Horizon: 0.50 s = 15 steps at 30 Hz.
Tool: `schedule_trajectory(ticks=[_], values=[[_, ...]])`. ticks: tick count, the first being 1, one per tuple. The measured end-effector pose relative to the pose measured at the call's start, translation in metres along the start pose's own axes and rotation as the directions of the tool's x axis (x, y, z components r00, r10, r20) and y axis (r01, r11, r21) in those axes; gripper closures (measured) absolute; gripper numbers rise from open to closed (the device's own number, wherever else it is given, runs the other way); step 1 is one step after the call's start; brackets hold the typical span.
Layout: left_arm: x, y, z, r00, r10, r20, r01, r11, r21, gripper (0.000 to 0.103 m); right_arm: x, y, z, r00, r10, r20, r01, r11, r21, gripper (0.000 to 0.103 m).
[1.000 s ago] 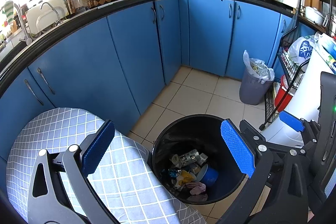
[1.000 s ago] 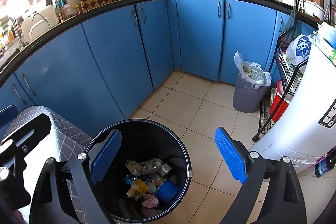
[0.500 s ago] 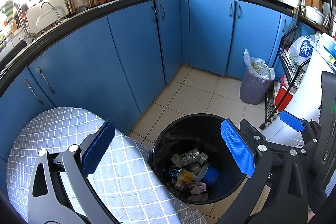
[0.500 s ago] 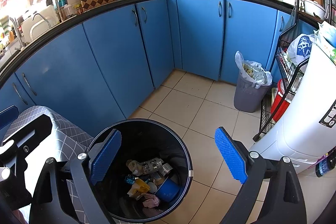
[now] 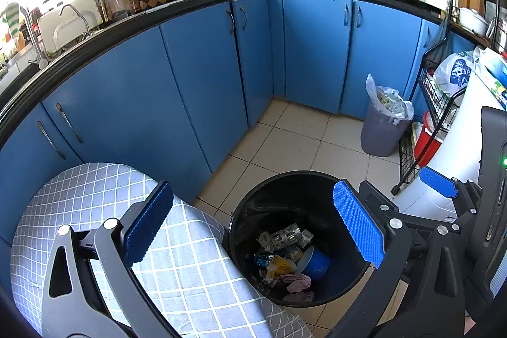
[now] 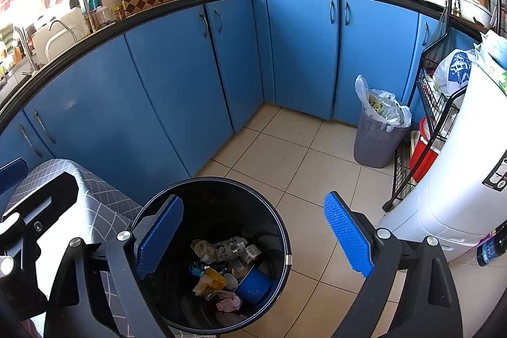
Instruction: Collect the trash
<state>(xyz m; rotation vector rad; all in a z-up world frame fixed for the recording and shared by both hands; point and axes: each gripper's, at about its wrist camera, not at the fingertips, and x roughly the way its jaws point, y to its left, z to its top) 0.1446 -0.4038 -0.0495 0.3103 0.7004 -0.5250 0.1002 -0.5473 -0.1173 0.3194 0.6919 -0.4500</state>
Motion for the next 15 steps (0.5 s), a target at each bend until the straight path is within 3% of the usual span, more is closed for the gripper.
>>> schedule_trajectory(ticks=[15], values=[[-0.0047, 0.0001, 0.001, 1.0, 0.001, 0.01, -0.001, 1.0, 0.0, 0.003, -0.0006, 0.0025, 0.0001, 1.0, 0.001, -0.001, -0.001, 1.0, 0.001, 0.015]])
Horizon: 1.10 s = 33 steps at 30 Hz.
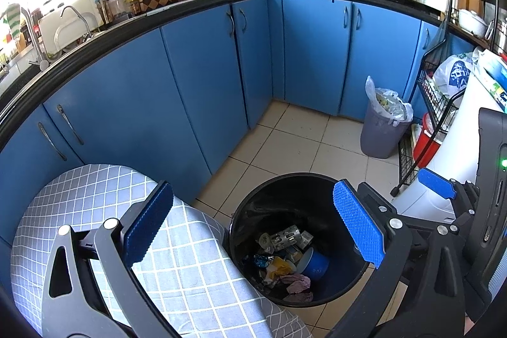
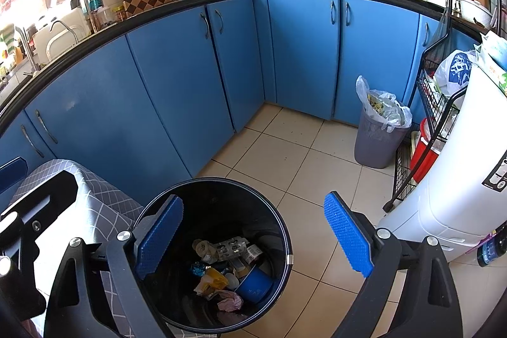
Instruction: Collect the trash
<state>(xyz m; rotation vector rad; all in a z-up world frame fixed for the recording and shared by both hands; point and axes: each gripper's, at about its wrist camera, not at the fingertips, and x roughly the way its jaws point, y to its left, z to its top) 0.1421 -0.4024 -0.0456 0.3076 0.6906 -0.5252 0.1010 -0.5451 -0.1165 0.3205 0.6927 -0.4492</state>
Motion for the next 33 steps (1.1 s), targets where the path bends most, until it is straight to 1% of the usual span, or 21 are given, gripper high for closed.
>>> schedule_trajectory(ticks=[6, 10, 14, 17, 22, 33], values=[[-0.001, 0.001, 0.0, 1.0, 0.004, 0.004, -0.004, 1.0, 0.002, 0.003, -0.001, 0.0, 0.001, 1.0, 0.003, 0.002, -0.003, 1.0, 0.001, 0.015], [0.001, 0.001, 0.0, 1.0, -0.02, -0.008, 0.02, 1.0, 0.002, 0.003, -0.004, 0.002, 0.001, 1.0, 0.007, 0.002, -0.007, 1.0, 0.0, 0.015], [0.0, -0.003, -0.001, 1.0, -0.013, -0.004, 0.013, 1.0, 0.02, 0.003, -0.005, 0.003, 0.0, 1.0, 0.004, 0.0, -0.004, 1.0, -0.008, 0.015], [-0.001, -0.005, -0.001, 1.0, 0.01, -0.004, -0.01, 0.999, 0.035, 0.003, -0.006, 0.005, 0.001, 1.0, 0.007, -0.006, -0.007, 1.0, -0.01, 0.015], [-0.003, 0.001, 0.001, 1.0, 0.012, -0.001, -0.012, 1.0, 0.003, 0.003, -0.008, 0.006, 0.003, 1.0, 0.001, -0.003, -0.001, 1.0, -0.006, 0.015], [-0.005, 0.009, 0.002, 1.0, 0.01, -0.013, -0.01, 1.0, -0.021, 0.003, -0.009, 0.006, 0.003, 1.0, 0.003, -0.004, -0.003, 1.0, -0.005, 0.015]])
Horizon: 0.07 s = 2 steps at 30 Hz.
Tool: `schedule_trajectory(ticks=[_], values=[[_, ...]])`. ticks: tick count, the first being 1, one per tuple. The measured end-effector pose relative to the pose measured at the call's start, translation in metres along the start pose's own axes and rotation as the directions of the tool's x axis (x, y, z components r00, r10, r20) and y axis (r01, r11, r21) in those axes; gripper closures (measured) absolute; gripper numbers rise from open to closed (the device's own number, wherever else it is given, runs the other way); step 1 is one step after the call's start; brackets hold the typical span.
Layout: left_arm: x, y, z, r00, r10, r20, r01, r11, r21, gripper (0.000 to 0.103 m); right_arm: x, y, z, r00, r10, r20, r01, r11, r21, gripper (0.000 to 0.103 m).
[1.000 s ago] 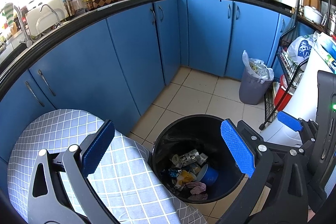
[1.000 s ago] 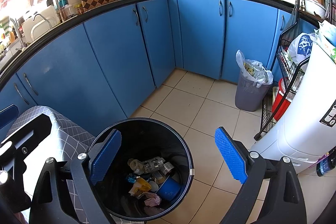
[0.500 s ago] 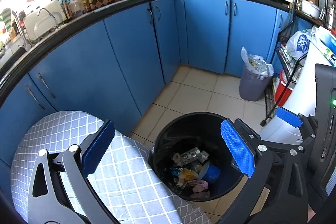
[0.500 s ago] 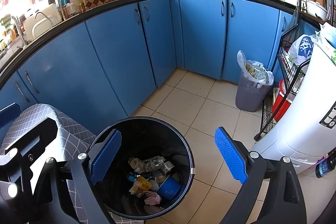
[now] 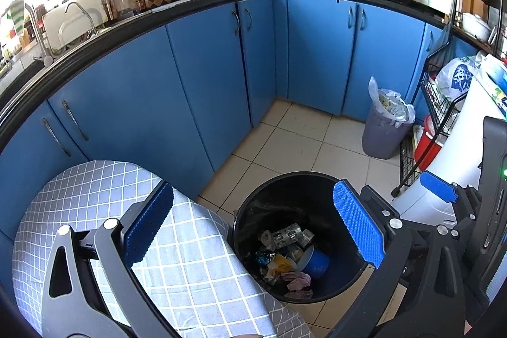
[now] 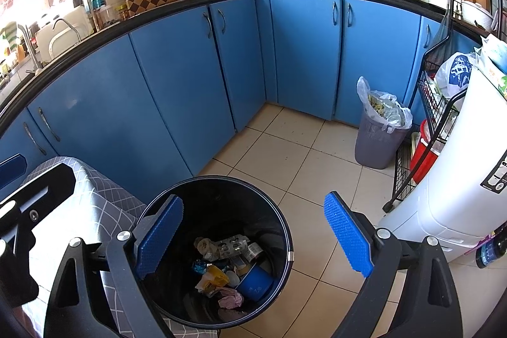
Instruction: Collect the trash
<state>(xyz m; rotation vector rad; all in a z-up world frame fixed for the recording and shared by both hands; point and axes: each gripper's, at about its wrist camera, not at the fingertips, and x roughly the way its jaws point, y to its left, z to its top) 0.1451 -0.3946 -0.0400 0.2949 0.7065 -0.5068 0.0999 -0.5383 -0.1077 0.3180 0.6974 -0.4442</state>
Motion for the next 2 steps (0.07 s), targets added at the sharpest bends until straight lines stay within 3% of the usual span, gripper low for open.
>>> schedule_trajectory(ticks=[2], values=[[0.0002, 0.0003, 0.0, 1.0, 0.0, -0.003, 0.0, 1.0, -0.003, 0.003, -0.0002, 0.0, -0.0002, 1.0, 0.0, 0.0, 0.0, 1.0, 0.001, 0.015]])
